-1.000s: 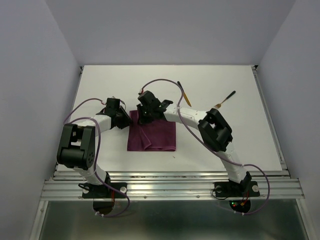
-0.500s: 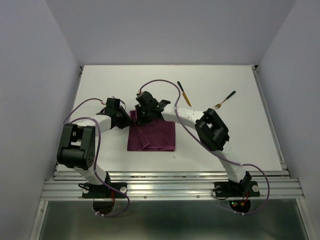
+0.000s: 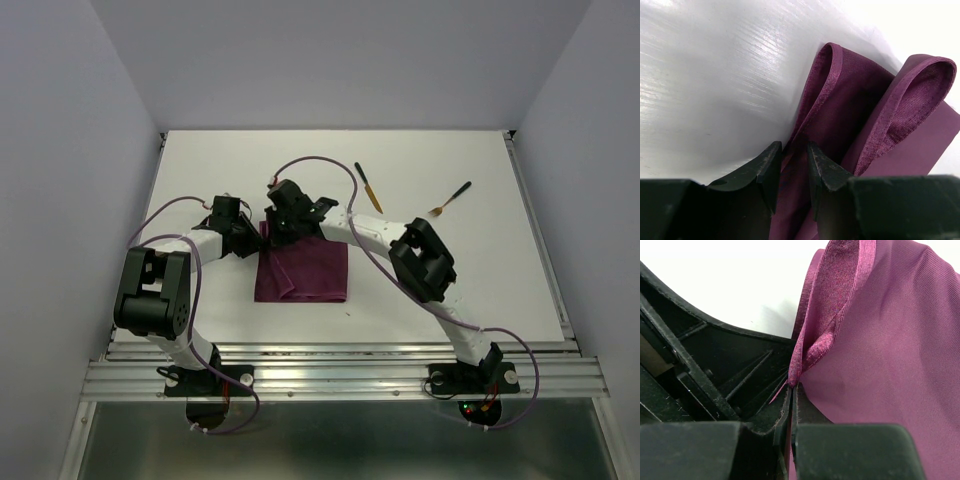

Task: Fold the napkin into a case and place the utensils inside
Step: Fold the rectangle-folded napkin at the center of the board.

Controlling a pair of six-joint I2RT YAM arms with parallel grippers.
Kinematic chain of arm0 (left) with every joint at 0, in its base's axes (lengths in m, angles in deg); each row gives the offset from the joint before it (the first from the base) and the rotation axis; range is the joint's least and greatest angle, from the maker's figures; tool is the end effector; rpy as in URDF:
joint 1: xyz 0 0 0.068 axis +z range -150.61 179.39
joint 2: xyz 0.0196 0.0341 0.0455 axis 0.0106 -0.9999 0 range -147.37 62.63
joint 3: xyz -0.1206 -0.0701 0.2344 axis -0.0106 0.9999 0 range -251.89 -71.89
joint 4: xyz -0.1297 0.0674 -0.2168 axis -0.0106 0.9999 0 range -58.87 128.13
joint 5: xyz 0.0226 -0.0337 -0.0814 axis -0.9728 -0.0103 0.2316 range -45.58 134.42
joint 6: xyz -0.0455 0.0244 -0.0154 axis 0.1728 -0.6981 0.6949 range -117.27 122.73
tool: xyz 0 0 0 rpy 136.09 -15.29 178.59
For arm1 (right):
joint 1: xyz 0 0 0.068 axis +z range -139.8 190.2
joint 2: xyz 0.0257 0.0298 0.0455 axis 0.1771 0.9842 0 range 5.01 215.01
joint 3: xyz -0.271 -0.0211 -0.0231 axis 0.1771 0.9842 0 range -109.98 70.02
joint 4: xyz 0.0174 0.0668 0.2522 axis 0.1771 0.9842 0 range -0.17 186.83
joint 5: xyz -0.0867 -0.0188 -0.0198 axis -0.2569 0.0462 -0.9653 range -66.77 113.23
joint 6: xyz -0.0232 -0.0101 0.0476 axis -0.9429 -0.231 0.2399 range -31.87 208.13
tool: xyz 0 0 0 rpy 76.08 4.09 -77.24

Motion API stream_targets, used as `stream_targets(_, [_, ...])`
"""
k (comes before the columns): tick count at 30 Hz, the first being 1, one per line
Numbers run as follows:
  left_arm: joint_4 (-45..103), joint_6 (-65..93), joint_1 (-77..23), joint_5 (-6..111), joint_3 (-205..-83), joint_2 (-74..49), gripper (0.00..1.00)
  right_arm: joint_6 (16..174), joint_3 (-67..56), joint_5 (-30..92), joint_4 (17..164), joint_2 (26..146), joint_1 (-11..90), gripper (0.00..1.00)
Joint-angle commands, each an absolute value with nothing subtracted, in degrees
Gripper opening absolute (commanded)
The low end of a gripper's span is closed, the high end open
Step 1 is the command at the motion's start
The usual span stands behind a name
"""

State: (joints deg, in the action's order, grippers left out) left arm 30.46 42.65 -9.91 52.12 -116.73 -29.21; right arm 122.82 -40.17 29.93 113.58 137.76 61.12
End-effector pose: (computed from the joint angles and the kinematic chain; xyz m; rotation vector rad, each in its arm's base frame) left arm 0.3100 -0.0558 0.1600 -0.5818 2.3752 -0.5578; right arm 0.3271 0.4095 0.1898 -0.4178 2.5079 0.8018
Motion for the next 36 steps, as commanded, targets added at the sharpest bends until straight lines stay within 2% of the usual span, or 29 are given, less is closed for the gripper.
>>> stream_targets(1, [34.8, 42.0, -10.4, 51.6, -115.9, -30.7, 0.38, 122.1, -43.4, 30.7, 113.6, 138.9, 62.2, 0.01])
stream_targets(14, [36.0, 42.0, -10.3, 51.1, -116.4, -28.5, 0.38, 121.8, -42.9, 30.1, 113.8, 138.7, 62.8, 0.01])
stream_targets(26, [42.1, 40.6, -7.4, 48.5, -119.4, -20.2, 0.32, 121.6, -37.2, 25.9, 112.0, 134.7, 62.8, 0.01])
stream_targets(29, [41.9, 41.0, -7.2, 48.2, -118.2, -20.7, 0.26, 121.7, -36.6, 26.3, 111.5, 134.3, 62.8, 0.01])
stream_targets(35, [38.9, 41.8, -7.2, 50.7, -115.2, -23.9, 0.0, 121.8, -35.6, 26.7, 110.8, 133.3, 62.8, 0.01])
stream_targets(36, [38.3, 41.8, -7.2, 51.5, -114.9, -24.4, 0.0, 121.8, -35.5, 26.7, 110.7, 133.2, 62.8, 0.01])
